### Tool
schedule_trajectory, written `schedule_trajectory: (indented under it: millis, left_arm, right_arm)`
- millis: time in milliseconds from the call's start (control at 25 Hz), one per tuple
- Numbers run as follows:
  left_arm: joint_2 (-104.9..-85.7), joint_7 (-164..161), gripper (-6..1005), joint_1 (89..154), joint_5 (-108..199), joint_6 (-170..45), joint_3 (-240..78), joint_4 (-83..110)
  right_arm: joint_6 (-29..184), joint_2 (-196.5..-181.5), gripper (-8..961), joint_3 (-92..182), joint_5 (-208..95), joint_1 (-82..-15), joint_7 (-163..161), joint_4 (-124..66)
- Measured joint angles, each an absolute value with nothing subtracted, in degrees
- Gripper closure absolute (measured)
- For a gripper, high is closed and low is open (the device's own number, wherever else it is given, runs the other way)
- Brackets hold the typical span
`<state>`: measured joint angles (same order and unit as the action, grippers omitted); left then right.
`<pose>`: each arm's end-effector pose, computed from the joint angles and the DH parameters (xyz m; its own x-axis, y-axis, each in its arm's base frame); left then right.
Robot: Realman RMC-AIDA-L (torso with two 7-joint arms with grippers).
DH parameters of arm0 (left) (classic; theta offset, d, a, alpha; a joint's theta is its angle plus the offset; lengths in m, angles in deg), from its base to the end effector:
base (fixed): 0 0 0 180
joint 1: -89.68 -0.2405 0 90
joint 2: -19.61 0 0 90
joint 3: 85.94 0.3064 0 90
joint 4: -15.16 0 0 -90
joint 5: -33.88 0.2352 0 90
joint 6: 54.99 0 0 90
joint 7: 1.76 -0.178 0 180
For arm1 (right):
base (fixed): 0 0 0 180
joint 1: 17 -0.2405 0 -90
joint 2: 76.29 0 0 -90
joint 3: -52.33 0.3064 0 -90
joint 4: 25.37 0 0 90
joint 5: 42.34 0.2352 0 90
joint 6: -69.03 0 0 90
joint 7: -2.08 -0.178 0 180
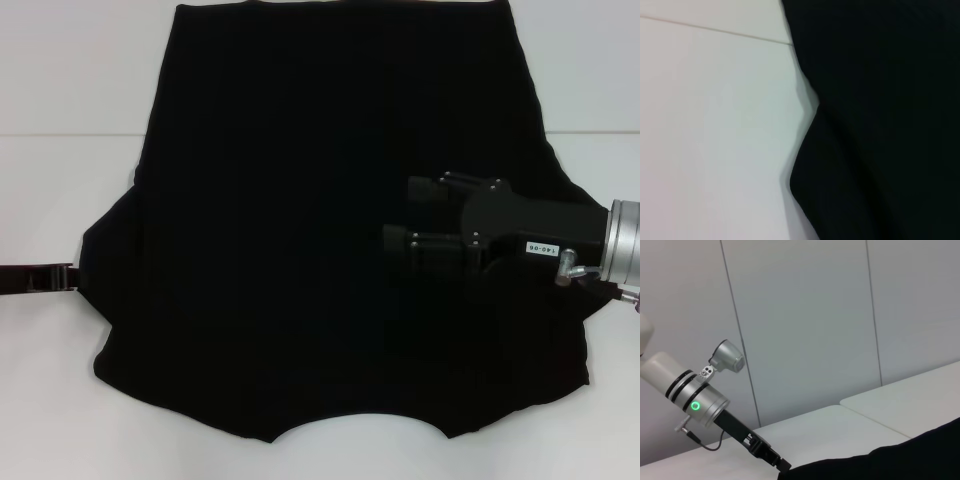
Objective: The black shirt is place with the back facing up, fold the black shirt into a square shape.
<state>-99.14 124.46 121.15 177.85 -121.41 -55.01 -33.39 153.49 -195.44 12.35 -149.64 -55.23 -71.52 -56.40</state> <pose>-0.4034 0.4292 0.0118 0.3724 0.7985 0.4729 0.8958 -0.1763 -0.4079 0.2465 0.4287 -0.0654 0.7765 -0.2098 -0.5942 -0.3815 -0.9070 -0.1783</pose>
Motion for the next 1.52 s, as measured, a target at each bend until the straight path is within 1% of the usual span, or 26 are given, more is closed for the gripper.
schedule_trajectory:
  millis: [360, 920, 1520]
  left_arm:
    - [-99.05, 124.92, 998, 119.73, 177.93, -121.18, -57.24, -35.33]
    - [-98.82, 124.98, 998, 118.97, 177.94, -121.52, -59.52, -36.42]
    - [-98.91, 125.33, 998, 117.15, 177.94, -121.52, -61.45, -37.9]
  right_arm:
    - [153.29, -195.29, 76, 12.34, -149.49, -55.34, -71.56, -56.4]
    - [152.89, -195.72, 76, 12.34, -148.6, -55.48, -71.57, -56.37]
    - [153.17, -195.78, 75, 12.34, -147.27, -55.48, -71.57, -56.3]
